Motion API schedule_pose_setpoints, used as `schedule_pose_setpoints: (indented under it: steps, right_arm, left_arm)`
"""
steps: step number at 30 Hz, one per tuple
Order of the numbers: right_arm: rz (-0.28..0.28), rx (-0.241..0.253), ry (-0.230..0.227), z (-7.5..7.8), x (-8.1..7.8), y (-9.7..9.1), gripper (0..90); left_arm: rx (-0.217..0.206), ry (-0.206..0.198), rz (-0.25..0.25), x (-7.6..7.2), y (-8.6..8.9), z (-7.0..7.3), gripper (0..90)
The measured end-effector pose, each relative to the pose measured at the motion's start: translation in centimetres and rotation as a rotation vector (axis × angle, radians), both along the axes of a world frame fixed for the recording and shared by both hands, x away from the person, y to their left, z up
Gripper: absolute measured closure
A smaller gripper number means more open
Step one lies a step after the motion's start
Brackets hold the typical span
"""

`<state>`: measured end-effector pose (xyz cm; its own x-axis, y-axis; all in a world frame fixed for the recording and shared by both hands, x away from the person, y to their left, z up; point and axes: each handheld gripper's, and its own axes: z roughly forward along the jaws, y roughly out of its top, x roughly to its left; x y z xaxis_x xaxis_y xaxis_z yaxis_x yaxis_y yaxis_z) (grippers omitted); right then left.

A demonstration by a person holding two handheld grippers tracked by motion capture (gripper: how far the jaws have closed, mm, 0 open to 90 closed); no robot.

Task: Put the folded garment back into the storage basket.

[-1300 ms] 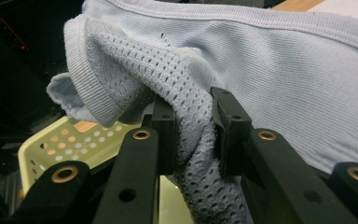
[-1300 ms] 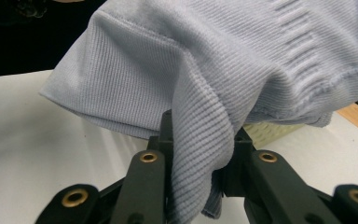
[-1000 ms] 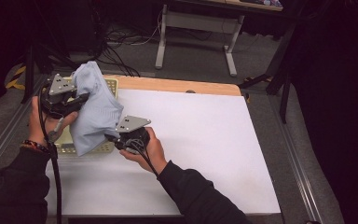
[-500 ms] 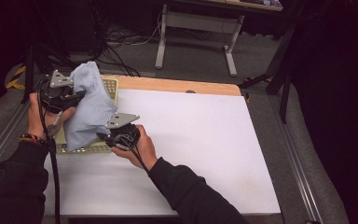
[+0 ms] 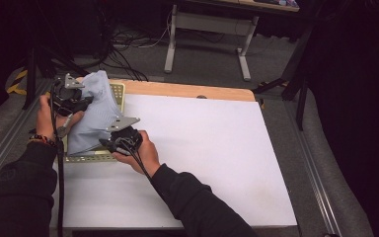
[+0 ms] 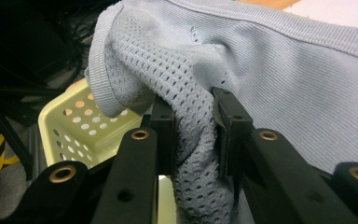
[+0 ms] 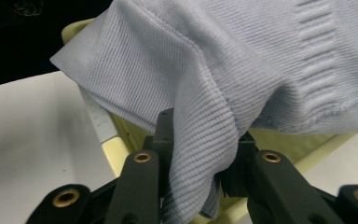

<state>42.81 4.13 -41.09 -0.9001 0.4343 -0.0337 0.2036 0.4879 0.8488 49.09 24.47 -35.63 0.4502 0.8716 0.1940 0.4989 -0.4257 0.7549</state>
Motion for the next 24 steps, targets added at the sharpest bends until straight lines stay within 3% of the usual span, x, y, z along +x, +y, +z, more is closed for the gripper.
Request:
schedule_pose_setpoints:
  steps: [4, 6, 10, 13, 16, 19, 22, 24]
  right_arm:
    - [-0.01, -0.011, 0.014, -0.3, 0.3, 0.3, 68.8]
    - [-0.014, -0.024, 0.01, -0.5, 0.4, 0.4, 68.0]
    - [-0.016, -0.031, 0.011, -0.6, 0.4, 0.6, 66.5]
    - [-0.015, -0.045, 0.023, -0.7, 0.5, 0.5, 59.6]
    - [-0.023, -0.034, 0.036, -0.6, 0.4, 0.2, 52.5]
    - [-0.038, -0.037, 0.01, -0.1, -0.1, -0.2, 45.8]
    - [-0.041, -0.023, 0.009, 0.2, -0.4, -0.8, 41.5]
    - [-0.035, -0.036, -0.019, 0.6, -0.9, -1.7, 39.3]
  left_arm:
    - [0.034, 0.027, 0.01, 0.7, -0.1, -0.4, 72.3]
    - [0.082, 0.033, 0.007, 1.0, -0.5, -0.6, 71.8]
    - [0.078, 0.058, 0.007, 1.5, -0.5, -1.0, 71.2]
    - [0.098, 0.082, 0.003, 1.8, -0.5, -1.5, 70.1]
    - [0.105, 0.105, -0.032, 2.0, -0.4, -2.0, 70.1]
    - [0.108, 0.132, -0.042, 2.3, -0.2, -2.4, 71.0]
    - [0.086, 0.147, -0.046, 2.5, -0.1, -2.8, 71.2]
    - [0.076, 0.168, -0.053, 2.6, -0.1, -3.2, 72.0]
